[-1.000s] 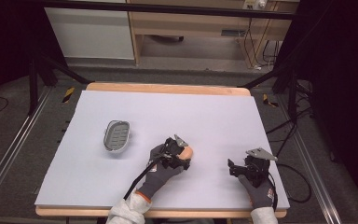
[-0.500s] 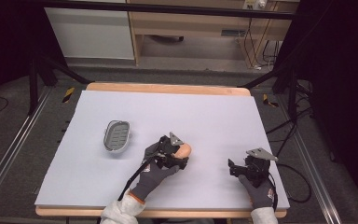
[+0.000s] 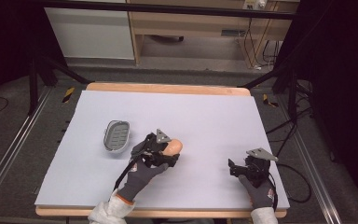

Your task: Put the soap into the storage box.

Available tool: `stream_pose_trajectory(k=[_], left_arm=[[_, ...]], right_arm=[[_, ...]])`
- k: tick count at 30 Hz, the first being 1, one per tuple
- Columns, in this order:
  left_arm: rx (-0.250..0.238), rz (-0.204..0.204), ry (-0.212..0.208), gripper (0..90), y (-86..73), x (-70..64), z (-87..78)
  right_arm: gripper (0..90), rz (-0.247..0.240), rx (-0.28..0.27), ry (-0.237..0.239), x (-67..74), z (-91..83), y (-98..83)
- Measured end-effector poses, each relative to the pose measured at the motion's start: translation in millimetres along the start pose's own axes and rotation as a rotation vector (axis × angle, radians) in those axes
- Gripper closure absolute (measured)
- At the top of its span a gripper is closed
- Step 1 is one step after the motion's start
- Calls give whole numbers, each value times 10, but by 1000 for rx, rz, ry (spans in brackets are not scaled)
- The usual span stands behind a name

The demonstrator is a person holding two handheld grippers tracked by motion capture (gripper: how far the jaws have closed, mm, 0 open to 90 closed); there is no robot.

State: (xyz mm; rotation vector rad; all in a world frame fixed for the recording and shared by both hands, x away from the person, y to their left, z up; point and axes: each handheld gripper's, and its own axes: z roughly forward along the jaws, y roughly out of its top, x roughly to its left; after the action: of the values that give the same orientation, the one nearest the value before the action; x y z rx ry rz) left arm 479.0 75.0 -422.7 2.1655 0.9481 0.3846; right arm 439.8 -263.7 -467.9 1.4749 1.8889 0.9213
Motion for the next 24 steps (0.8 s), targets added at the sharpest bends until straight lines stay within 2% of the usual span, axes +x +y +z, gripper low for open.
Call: stream_pose_trajectory(k=[15, 24], left_arm=[[-25, -25, 17, 315, -130, 171, -251], [-46, -54, 39, 315, -201, 309, -411]], right_arm=[[66, 3, -2, -3, 2, -6, -1], [66, 5, -4, 0, 10, -9, -1]])
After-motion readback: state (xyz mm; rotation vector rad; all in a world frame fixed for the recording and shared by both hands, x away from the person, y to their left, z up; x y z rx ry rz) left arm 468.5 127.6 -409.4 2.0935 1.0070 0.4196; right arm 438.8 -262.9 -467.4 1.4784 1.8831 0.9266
